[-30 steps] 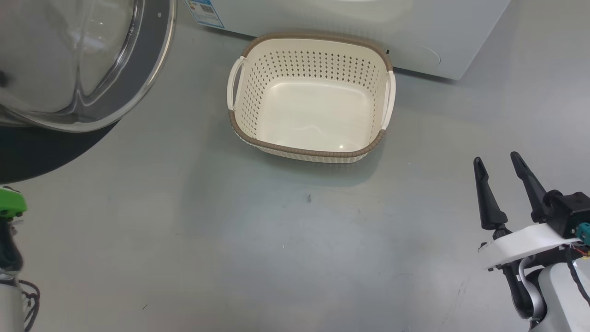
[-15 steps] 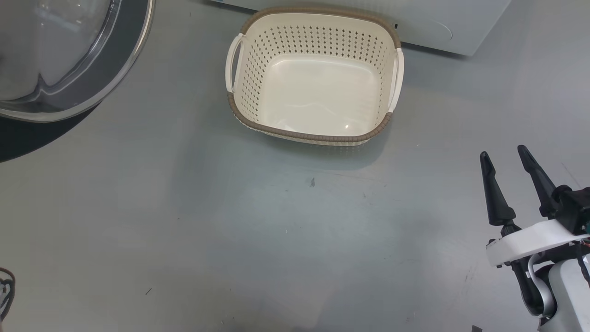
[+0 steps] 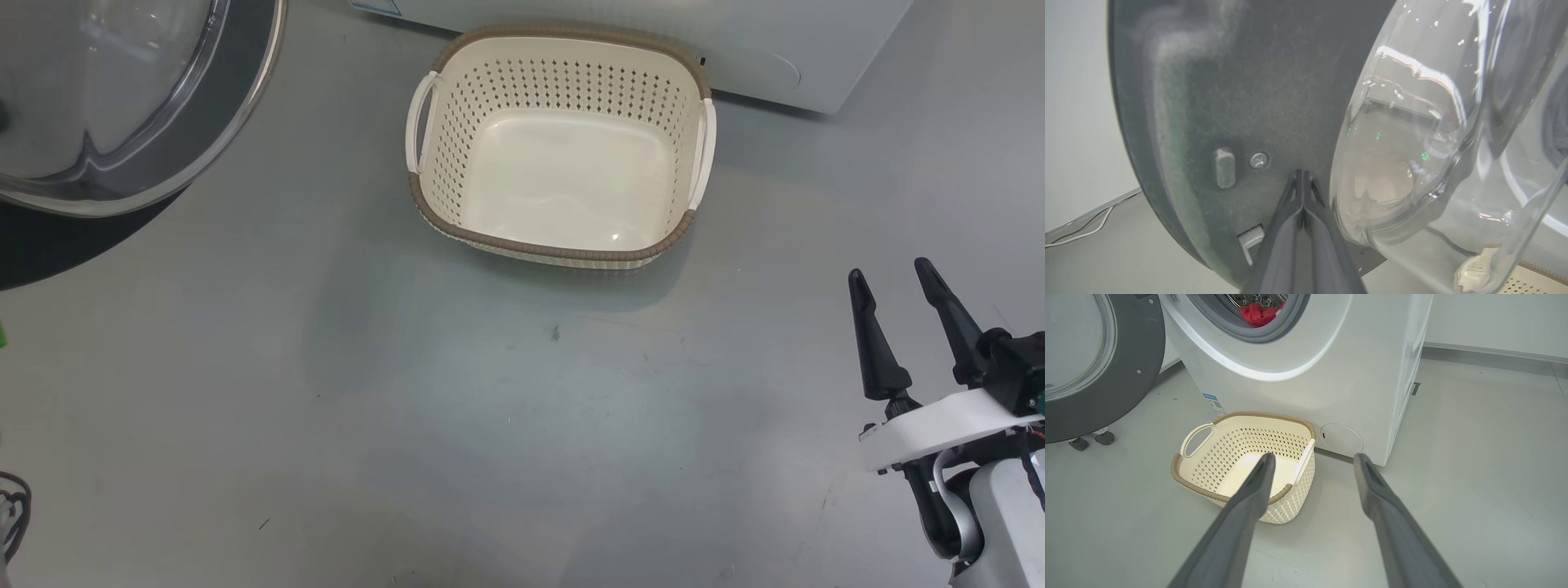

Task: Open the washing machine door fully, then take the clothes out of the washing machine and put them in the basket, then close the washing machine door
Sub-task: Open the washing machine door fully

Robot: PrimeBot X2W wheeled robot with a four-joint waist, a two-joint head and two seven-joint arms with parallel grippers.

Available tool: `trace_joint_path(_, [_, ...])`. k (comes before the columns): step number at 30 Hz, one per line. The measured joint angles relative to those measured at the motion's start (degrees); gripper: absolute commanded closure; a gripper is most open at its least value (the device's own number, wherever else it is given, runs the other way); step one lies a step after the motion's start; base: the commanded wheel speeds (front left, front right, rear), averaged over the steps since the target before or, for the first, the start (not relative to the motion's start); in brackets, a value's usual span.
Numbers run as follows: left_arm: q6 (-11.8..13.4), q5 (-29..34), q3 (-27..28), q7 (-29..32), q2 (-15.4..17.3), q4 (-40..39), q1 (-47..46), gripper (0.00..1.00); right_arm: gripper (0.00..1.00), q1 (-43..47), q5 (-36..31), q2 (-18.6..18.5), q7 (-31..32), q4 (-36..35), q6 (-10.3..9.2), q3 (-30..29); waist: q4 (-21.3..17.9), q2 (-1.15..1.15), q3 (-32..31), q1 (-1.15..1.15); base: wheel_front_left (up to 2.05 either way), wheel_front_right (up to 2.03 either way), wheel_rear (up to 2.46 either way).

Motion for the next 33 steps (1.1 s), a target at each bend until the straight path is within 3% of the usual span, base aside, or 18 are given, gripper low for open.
trace_joint_path(17, [-2.7,5.6,-6.1,-1.9,-1.6,-1.7,0.8,1.0,0.0,-0.4,1.2,4.3,-1.8,4.6,0.0,0.8,-0.9,0.0,-7.2,0.0,0.0,0.0,0.0])
trace_joint_path(33, [-6.2,9.5,-14.1,-1.9,-5.7,-8.1,10.2,1.0,0.0,-0.4,2.6,7.9,-2.8,8.1,-0.07,0.4,-4.9,0.0,-16.6,0.0,0.0,0.0,0.0])
